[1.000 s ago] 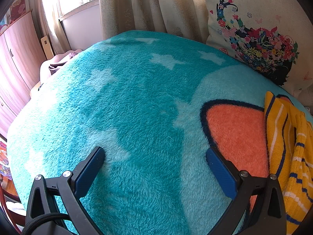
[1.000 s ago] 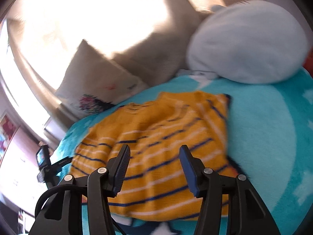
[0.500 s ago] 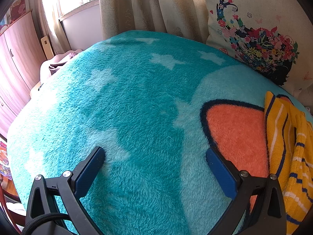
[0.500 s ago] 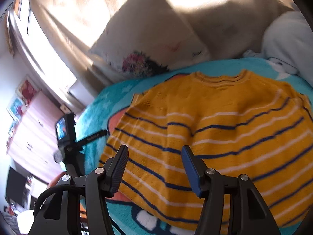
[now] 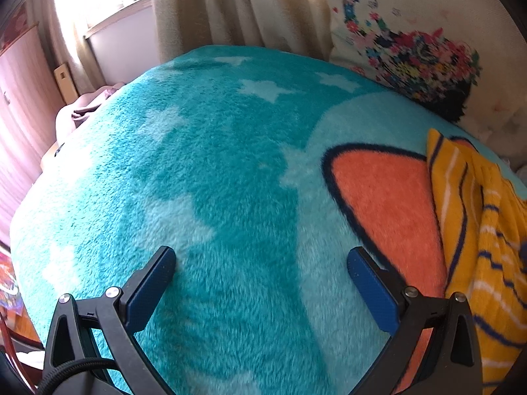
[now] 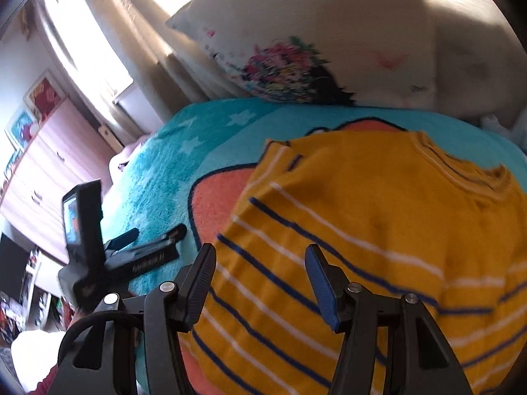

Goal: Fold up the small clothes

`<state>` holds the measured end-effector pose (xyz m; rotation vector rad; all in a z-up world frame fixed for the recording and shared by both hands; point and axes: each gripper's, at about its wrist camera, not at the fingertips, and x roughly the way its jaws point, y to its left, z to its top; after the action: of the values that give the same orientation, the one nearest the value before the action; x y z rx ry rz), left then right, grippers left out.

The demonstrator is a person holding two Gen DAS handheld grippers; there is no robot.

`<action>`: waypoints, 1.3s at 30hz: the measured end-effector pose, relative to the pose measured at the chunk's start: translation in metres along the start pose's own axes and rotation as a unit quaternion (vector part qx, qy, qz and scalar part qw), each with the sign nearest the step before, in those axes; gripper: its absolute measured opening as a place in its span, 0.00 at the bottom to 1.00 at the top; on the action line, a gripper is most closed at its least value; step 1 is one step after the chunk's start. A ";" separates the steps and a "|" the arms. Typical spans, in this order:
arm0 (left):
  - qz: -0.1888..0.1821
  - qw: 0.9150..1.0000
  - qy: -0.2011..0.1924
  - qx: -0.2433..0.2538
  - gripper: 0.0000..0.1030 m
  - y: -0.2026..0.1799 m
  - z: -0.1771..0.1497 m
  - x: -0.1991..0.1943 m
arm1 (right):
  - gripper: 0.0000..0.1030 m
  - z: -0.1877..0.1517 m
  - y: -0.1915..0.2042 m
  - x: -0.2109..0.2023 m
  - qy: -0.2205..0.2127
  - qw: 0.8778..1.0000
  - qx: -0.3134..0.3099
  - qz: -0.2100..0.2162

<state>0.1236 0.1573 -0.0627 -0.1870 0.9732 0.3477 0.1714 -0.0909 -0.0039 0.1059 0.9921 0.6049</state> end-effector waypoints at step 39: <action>-0.327 0.944 0.038 0.009 0.13 -0.048 -0.057 -0.049 | 0.10 0.043 0.030 0.059 0.066 0.992 -0.076 -0.074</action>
<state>0.0727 0.0851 -0.0535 -0.4930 0.9342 -0.2820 0.2167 -0.0276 -0.0142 -0.1431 1.0686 0.5550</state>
